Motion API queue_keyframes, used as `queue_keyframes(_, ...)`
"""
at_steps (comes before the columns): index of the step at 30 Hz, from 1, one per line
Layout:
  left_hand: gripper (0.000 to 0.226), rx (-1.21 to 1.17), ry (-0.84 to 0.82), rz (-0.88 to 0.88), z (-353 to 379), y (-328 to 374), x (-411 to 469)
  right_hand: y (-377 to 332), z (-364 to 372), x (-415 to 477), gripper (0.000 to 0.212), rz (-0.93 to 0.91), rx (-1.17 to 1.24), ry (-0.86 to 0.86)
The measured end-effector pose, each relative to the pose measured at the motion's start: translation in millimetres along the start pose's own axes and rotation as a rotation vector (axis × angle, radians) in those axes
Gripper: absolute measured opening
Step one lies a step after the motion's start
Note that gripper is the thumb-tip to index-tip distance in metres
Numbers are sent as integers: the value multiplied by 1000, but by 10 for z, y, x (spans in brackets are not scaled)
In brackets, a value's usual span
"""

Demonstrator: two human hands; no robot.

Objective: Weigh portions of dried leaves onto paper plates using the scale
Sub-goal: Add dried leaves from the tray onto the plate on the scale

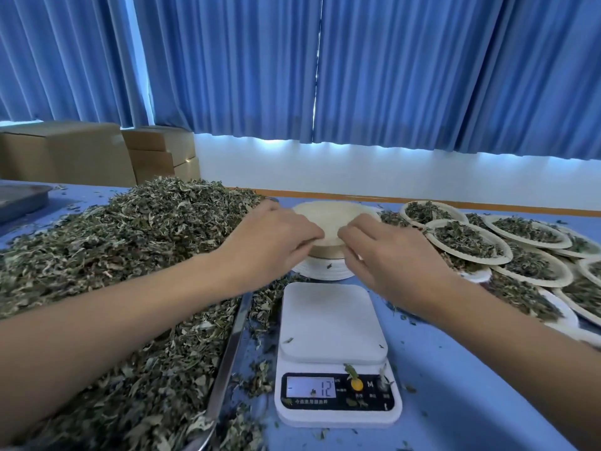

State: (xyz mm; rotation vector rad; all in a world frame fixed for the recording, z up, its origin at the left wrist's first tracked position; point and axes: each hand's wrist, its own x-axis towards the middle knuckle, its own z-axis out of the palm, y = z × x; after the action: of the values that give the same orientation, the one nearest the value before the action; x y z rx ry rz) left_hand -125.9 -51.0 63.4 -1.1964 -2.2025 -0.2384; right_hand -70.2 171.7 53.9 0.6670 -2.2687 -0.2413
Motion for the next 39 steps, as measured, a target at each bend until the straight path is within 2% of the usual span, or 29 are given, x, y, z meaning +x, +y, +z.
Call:
queue_keyframes(3,17,-74,-82,146,2,171,-451,-171,20,-445,35,-105,80,158)
queue_keyframes(5,18,-176,-151,191,21,234,-668,-171,99,-672,39,5,178,242)
queue_keyframes(7,20,-283,-184,180,24,264,-793,-121,173,-824,37,230,282,271)
queue_keyframes(10,30,-475,-171,70,1,249,-832,-41,263,-939,34,524,400,214)
queue_keyframes(13,31,-559,23,-140,21,153,-802,16,317,-986,44,536,413,151)
queue_keyframes(15,25,-464,129,-376,55,-10,-771,14,350,-1010,49,542,438,63)
queue_keyframes(17,22,-250,22,-603,121,-229,-770,11,402,-1028,51,534,439,-31)
queue_keyframes(19,24,-131,-235,-759,234,-397,-847,23,442,-1038,55,518,430,-74)
queue_keyframes(21,30,-87,-437,-766,330,-423,-938,46,464,-1052,55,524,431,-80)
queue_keyframes(22,28,-72,-447,-742,364,-398,-971,53,466,-1061,55,534,430,-80)
queue_keyframes(23,25,-81,-407,-719,388,-366,-995,54,464,-1069,55,542,428,-80)
queue_keyframes(27,39,-67,-272,-652,413,-270,-1022,33,436,-1085,56,523,413,-77)
queue_keyframes(32,53,-57,-245,-742,354,-257,-1021,18,402,-1092,57,502,400,-85)
queue_keyframes(39,51,-32,34,-843,234,-382,-915,25,400,-1090,57,485,409,-79)
